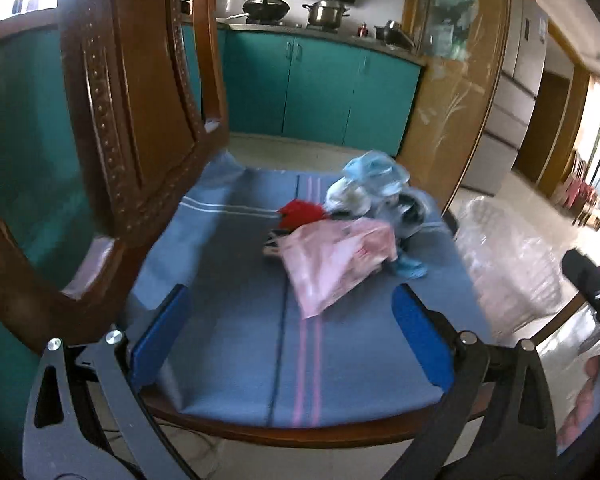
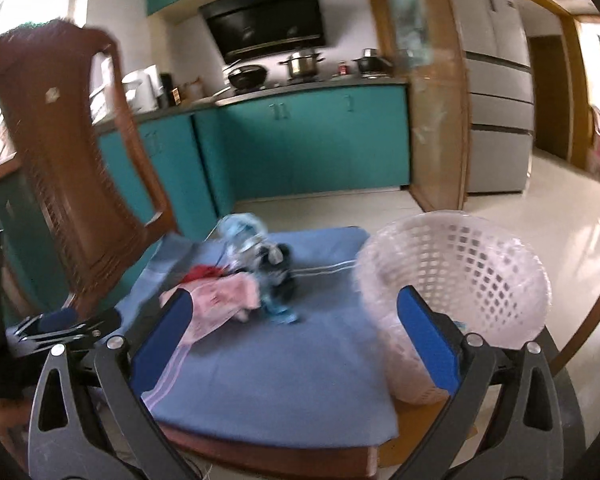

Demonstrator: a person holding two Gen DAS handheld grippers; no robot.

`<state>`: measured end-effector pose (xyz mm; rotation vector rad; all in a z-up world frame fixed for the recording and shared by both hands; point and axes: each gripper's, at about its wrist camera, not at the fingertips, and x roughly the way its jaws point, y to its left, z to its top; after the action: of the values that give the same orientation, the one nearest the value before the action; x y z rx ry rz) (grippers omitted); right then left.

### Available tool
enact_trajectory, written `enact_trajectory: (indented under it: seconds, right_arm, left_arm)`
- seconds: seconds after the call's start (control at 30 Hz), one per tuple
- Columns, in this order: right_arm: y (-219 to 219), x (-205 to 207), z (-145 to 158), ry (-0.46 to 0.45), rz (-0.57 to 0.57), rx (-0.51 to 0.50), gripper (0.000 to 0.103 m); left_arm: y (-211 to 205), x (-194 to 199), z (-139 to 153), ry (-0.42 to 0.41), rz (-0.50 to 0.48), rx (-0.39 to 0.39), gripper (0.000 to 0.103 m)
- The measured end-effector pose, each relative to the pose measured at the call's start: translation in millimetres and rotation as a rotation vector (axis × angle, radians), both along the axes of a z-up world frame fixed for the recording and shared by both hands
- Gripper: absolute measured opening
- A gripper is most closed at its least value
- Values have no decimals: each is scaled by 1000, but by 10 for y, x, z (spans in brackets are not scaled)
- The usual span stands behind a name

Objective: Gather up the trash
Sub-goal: 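Bring both grippers back toward the remaining trash on the chair seat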

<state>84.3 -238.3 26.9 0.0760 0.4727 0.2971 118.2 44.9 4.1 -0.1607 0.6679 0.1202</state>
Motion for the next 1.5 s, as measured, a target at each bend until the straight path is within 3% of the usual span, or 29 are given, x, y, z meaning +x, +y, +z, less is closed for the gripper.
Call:
enact_trajectory:
  seconds: [0.4,1.5]
  right_arm:
    - [44,62,-26,1,-15,3,100]
    - [38,48,-62,8,20,-19,100]
  left_arm:
    - [-124,-18,42,-21,-62,-41,100]
    - [-254,40,-24,-7,-97,-18,100]
